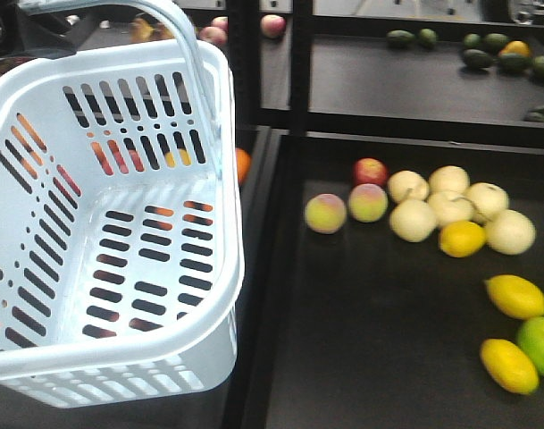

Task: Pick three apples into basket with both arms
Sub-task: 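Turn the base away from the table holding the basket aloft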

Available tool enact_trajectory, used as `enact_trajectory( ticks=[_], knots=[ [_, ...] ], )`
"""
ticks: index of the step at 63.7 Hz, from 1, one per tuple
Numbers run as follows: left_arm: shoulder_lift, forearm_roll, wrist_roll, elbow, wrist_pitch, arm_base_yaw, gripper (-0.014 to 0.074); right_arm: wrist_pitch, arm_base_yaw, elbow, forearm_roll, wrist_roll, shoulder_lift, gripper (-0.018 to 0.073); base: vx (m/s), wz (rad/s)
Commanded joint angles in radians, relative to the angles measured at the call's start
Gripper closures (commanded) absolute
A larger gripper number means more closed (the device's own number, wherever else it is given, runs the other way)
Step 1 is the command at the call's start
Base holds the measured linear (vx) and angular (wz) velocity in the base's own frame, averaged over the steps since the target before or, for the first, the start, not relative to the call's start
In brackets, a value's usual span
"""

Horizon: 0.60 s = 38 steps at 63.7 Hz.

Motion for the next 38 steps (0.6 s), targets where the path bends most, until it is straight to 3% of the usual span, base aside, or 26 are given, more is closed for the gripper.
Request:
enact_trajectory(
  ticks=[1,38],
  knots=[
    [-0.027,0.015,-0.009,-0.033,-0.043,-0.002,0.0603,-0.078,-0.005,0.012,0.000,-0.001,-0.014,0.0568,-0.06,0.46],
    [-0.027,0.015,-0.009,-0.033,-0.043,-0.002,0.0603,-0.078,-0.005,0.012,0.000,-0.001,-0.014,0.0568,-0.08,0.59]
  ],
)
